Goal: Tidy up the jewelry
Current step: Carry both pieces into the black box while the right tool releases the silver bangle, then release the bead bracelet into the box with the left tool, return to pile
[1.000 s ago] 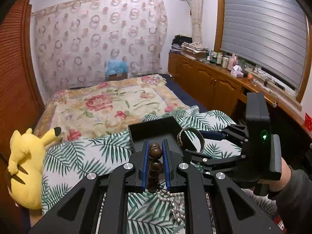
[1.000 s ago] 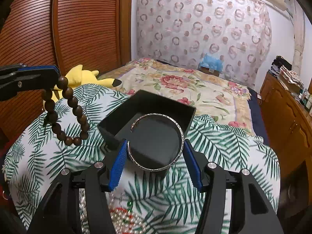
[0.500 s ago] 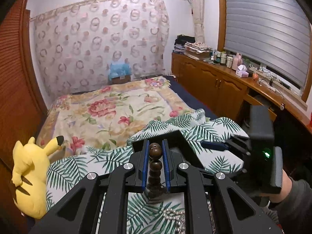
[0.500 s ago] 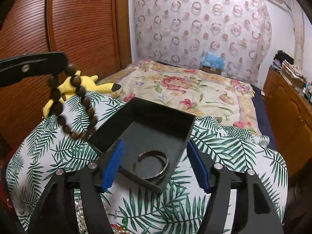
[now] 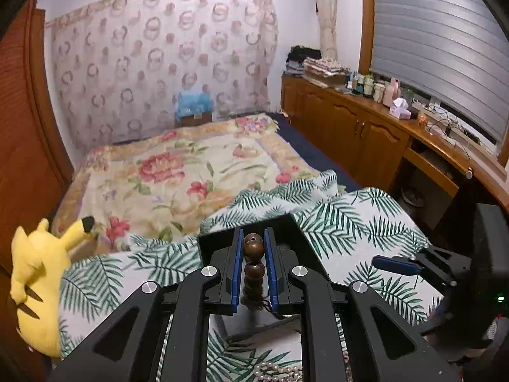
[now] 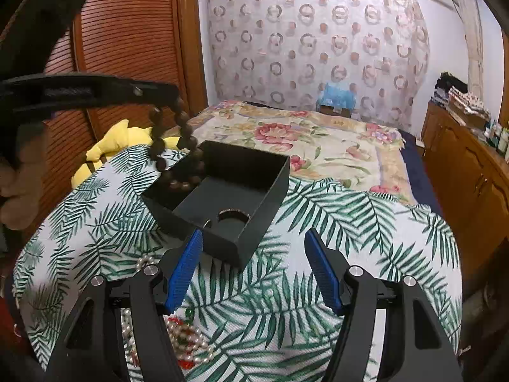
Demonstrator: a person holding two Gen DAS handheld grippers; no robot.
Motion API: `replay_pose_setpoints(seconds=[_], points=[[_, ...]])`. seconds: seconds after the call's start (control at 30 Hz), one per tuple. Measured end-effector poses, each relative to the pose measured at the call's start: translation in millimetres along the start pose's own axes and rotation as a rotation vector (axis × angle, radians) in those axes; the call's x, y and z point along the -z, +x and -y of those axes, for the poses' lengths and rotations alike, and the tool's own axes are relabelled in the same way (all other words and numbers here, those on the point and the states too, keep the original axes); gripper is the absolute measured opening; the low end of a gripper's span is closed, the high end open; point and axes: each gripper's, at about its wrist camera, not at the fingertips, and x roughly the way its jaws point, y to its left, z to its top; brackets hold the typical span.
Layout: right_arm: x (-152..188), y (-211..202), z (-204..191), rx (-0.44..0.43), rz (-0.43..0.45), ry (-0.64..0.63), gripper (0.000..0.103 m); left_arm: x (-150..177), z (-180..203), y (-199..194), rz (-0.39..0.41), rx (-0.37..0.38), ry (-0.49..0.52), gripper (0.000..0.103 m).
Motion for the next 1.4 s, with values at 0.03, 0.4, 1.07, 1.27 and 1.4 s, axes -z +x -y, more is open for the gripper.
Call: replay_pose_setpoints(seconds=[0.03,0.4,1.07,1.27,1.4], points=[[2.6,-2.2,-1.0,-0.001,0.001,0.001,0.069,3.5,0.1,2.1,-0.006,-0.001,-0.003,0.013],[33.6,-27.1,-19.6,-0.029,0.004,0.007,0.069,60.3,-3.2,-17.9,-0.029,0.029,-0.012,0.037],[71.9,-3.7,-27.1,-0.044,-0.189,-0.056,0.024,144.2,5.7,-24.2,-0.116,0.075,-0.036,0.056],[69.1,3.2,-27.5,-0.019,-0.21,-0.053,0.016,152.2,8.8,-15.9,-0.15,0.097,-0.049,0.056],[70.8,4.3,-30.2,0.036,-0.206,-0.076,0.013,155.1,12.1,-10.8,-0.168,0.122,-0.057,0.056]])
